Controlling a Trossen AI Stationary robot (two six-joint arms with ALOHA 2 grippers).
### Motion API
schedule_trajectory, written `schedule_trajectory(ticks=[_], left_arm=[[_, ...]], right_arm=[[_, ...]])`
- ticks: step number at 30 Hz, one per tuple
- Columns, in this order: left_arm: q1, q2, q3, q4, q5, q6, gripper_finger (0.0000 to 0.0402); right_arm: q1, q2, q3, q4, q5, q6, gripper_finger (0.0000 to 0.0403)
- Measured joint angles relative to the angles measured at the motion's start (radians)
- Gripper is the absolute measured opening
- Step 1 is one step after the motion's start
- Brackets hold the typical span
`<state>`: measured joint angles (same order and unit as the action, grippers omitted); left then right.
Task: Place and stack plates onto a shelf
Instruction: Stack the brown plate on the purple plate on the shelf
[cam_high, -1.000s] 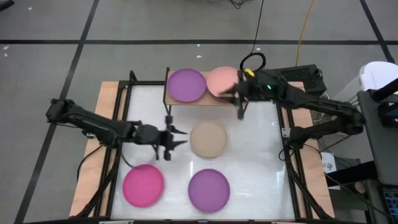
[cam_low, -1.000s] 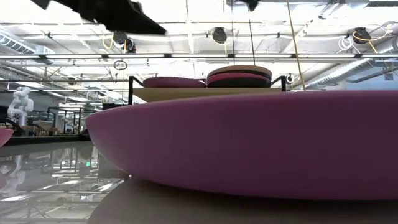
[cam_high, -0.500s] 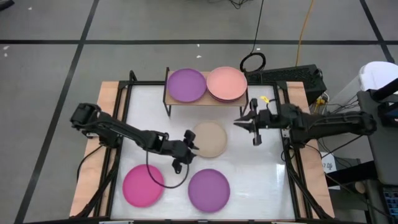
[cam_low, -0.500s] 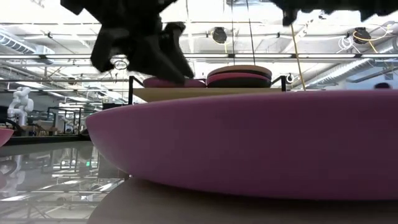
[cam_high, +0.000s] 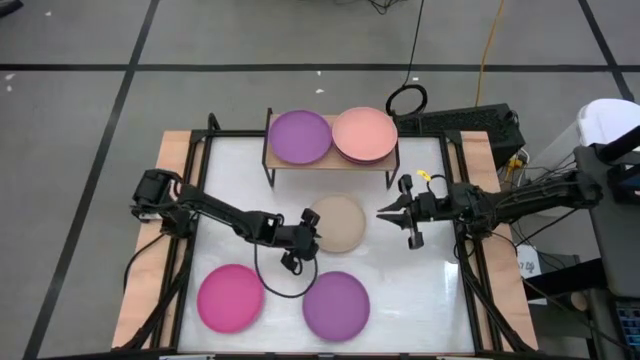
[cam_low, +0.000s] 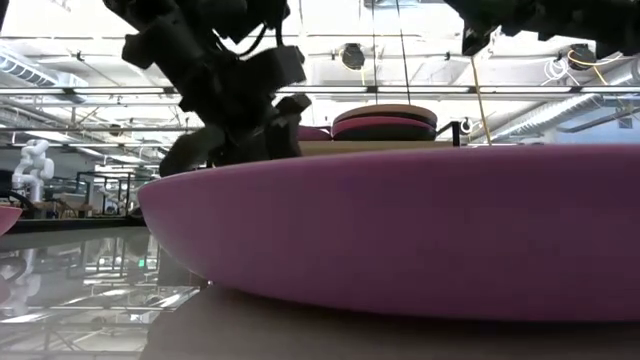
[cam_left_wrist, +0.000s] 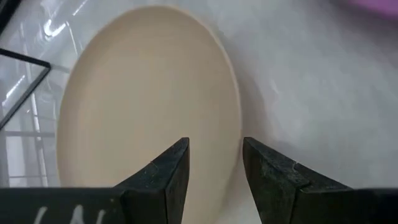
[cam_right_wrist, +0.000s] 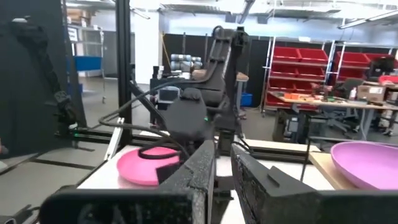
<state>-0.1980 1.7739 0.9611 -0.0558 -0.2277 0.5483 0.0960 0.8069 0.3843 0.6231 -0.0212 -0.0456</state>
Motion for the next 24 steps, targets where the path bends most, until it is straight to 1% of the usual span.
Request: schedule_trajectory(ticks=[5,9,12,15,20,21,24], left_arm=[[0.019,0.034,0.000,0.006,0.000,0.023,0.0156],[0.030,0.070,0.000,0.006,0.001,0.024,0.0156],[0.035,0.073,0.000,0.008,0.000,0.007,0.0154],[0.036,0.073,0.000,0.013,-0.001,-0.015,0.0123],[0.036,0.073,0.000,0.032,-0.003,-0.019,0.0032],[0.036,0.073,0.000,0.034,-0.007,-0.019,0.0018],[0.033,0.068,0.000,0.043,-0.006,-0.026,0.0013]], right_arm=[[0.011,0.000,0.000,0.000,0.001,0.000,0.0041],[0.011,0.000,0.000,-0.002,0.002,0.000,0.0041],[0.011,0.000,0.000,-0.007,0.002,0.000,0.0041],[0.011,0.000,0.000,-0.015,0.002,0.000,0.0041],[0.011,0.000,0.000,-0.014,0.003,0.000,0.0041],[0.011,0.000,0.000,-0.014,0.003,0.000,0.0041],[0.011,-0.001,0.000,-0.019,0.003,0.000,0.0041]])
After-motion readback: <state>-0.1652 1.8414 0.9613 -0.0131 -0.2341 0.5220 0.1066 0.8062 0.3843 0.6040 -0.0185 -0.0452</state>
